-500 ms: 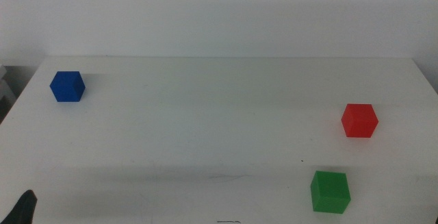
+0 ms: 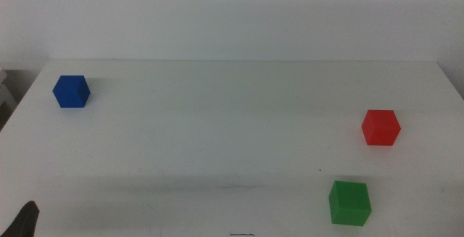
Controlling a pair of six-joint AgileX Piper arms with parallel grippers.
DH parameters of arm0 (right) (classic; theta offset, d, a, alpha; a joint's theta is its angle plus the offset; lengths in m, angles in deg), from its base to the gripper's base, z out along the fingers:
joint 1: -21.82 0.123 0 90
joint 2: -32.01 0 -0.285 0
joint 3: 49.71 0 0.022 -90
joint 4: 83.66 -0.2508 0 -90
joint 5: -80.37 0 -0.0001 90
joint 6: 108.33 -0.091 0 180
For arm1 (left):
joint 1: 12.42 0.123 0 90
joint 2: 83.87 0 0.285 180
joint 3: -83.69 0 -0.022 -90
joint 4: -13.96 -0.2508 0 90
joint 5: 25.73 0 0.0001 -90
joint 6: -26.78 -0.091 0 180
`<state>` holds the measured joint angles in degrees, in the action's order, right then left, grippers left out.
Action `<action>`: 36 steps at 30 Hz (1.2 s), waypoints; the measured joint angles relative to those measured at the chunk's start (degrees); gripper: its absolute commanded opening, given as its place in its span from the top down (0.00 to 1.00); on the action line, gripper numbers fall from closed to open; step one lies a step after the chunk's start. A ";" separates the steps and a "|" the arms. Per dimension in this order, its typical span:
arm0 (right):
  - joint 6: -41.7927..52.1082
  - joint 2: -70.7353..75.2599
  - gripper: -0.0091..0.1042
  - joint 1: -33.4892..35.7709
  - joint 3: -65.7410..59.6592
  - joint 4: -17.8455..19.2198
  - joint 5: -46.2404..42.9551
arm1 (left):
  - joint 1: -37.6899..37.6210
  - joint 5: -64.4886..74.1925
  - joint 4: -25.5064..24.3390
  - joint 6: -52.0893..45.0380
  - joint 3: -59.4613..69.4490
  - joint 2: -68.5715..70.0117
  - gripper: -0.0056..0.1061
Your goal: Stack red cubes first, then green, then blue cubes in a specific spot.
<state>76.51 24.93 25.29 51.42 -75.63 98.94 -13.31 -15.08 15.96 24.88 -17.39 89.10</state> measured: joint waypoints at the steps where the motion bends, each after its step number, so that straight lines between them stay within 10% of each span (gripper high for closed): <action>1: -0.01 0.00 0.09 0.00 0.00 0.39 -0.04 | 0.00 0.00 0.00 0.00 0.00 0.00 0.11; 28: -11.04 0.00 0.09 0.00 0.00 2.33 -4.20 | 0.00 0.00 0.00 0.00 0.00 0.00 0.11; 36: -15.53 -6.36 0.09 0.00 7.37 -2.72 -9.62 | 0.00 0.00 0.00 0.00 0.00 0.00 0.11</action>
<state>60.98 18.57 25.29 58.79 -78.34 89.31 -13.31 -15.08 15.96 24.88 -17.39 89.10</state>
